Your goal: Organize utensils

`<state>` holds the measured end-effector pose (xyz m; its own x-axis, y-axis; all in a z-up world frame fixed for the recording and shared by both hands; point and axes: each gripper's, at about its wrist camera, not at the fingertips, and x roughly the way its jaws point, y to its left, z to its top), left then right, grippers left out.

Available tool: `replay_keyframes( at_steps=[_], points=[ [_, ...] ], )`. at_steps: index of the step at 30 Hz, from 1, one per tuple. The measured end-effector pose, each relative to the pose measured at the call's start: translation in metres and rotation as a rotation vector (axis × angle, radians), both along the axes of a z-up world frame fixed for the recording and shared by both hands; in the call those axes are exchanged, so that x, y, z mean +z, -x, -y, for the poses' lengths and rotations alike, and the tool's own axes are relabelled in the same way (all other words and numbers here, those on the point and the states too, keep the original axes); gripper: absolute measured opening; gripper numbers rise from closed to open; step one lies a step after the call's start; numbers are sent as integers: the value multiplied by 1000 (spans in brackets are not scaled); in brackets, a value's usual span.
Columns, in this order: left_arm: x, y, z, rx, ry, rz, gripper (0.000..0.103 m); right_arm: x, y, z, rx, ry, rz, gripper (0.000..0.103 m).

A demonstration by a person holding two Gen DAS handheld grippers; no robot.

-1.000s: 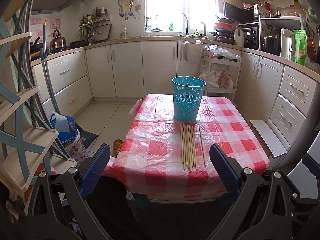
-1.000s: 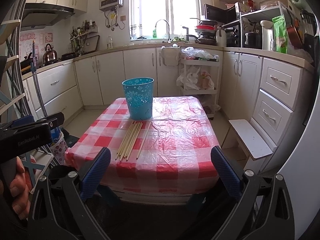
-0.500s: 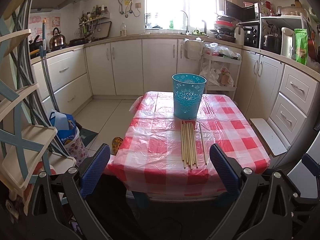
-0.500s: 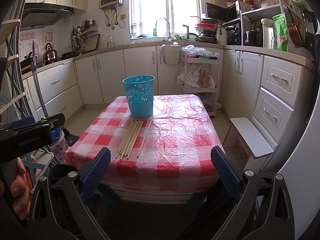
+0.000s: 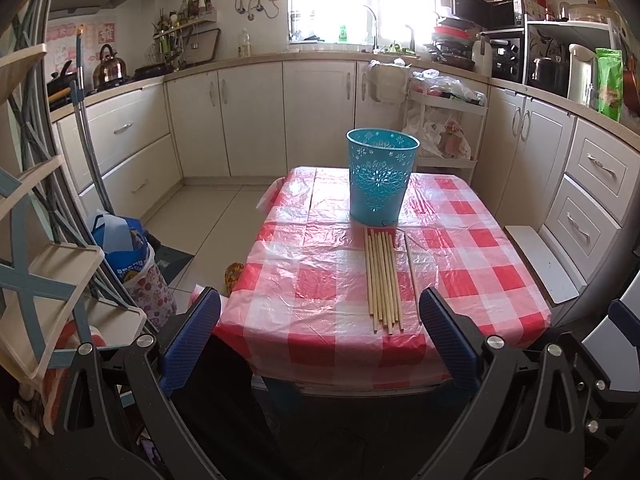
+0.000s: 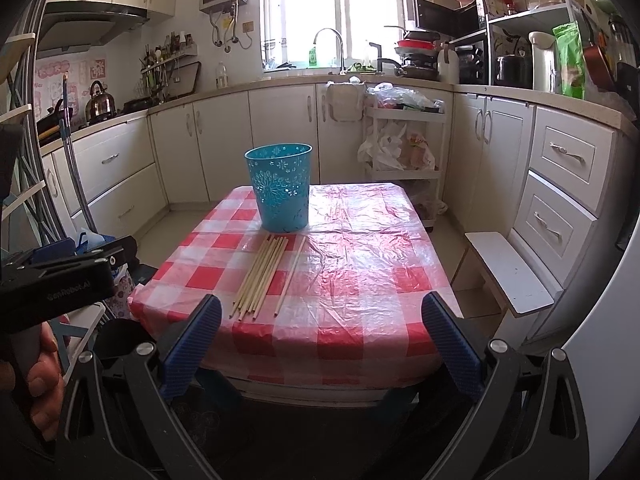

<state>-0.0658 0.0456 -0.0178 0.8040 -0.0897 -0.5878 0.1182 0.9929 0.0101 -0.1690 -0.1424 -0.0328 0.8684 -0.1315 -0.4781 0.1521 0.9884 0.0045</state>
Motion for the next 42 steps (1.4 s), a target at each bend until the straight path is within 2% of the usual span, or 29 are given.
replay_keyframes(
  at_steps=[12,14,16,19,22,29,35,39,42],
  points=[
    [-37,-62,8,-17,-18,-78,95,-19,-68,0,42,20,-46,96],
    [-45,-75,11,-33,-18,-101,95,-26,-82,3,46,27,-70,91],
    [-54,-87,14,-35,-24,-123,95,-35,-99,7,54,29,-105,78],
    [-65,-108,20,-32,-35,-148,95,-51,-124,11,74,3,-152,65],
    [-75,-125,26,-32,-48,-170,95,-65,-149,9,98,-5,-181,58],
    [-99,-172,40,-37,-59,-209,95,-104,-211,6,106,-14,-283,51],
    [-116,-207,54,-49,-66,-224,95,-125,-243,4,103,21,-338,49],
    [-130,-227,66,-58,-84,-248,95,-134,-252,9,114,22,-371,42],
    [-137,-236,73,-68,-90,-262,95,-133,-253,12,126,32,-374,29]
  ],
)
